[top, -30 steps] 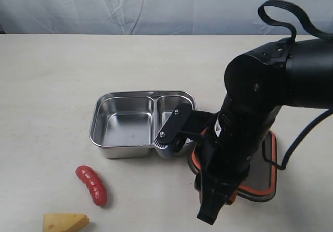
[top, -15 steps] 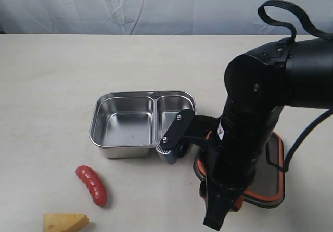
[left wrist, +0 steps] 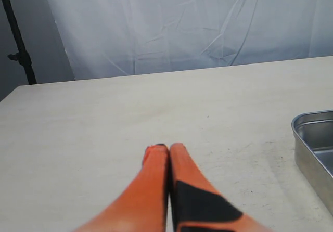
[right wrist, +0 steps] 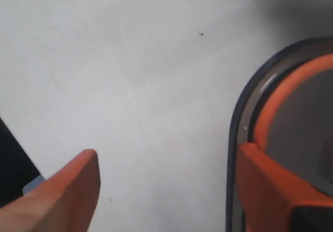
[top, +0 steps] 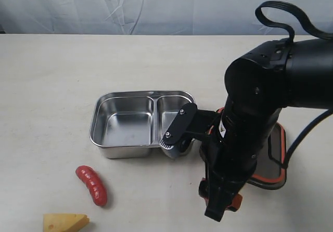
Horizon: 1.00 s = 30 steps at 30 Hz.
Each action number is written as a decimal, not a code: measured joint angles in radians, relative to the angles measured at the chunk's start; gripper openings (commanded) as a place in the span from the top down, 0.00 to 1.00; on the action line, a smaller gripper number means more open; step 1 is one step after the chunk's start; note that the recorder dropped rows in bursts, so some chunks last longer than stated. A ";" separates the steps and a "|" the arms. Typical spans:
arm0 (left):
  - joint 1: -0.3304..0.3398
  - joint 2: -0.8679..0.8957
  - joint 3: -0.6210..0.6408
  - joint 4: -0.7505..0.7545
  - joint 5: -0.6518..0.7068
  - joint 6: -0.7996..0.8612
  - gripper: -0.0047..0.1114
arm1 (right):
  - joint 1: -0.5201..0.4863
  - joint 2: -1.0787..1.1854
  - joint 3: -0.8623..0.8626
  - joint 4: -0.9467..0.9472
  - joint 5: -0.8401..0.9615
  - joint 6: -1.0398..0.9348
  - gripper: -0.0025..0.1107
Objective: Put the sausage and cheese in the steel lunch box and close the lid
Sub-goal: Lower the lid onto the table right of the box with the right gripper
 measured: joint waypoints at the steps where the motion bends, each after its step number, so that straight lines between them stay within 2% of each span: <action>1: 0.000 0.000 0.000 0.000 0.000 0.000 0.96 | 0.000 0.000 0.005 0.000 -0.013 -0.003 0.37; 5: 0.000 0.000 0.000 0.000 0.000 0.000 0.96 | 0.000 0.012 0.031 0.003 -0.061 -0.027 0.37; 12: 0.000 0.000 0.000 0.000 0.000 0.000 0.96 | 0.000 0.119 0.038 0.022 -0.036 -0.034 0.37; 18: 0.000 0.000 0.000 0.000 0.000 0.000 0.96 | 0.000 0.125 -0.002 -0.035 0.096 0.015 0.37; 19: 0.000 0.000 0.000 0.000 0.000 0.000 0.96 | 0.000 0.120 -0.012 -0.055 0.115 0.039 0.39; 21: 0.000 0.000 0.000 0.000 0.000 0.000 0.96 | 0.000 0.095 -0.034 -0.097 0.145 0.074 0.52; 23: 0.000 0.000 0.000 0.000 0.000 0.000 0.96 | 0.000 0.061 -0.048 -0.119 0.151 0.086 0.72; 25: 0.000 0.000 0.000 0.000 0.000 0.000 0.96 | 0.000 0.013 -0.058 -0.119 0.150 0.095 0.96; 30: 0.000 0.000 0.000 0.000 0.000 0.000 0.96 | 0.000 -0.111 -0.060 -0.119 0.136 0.105 0.97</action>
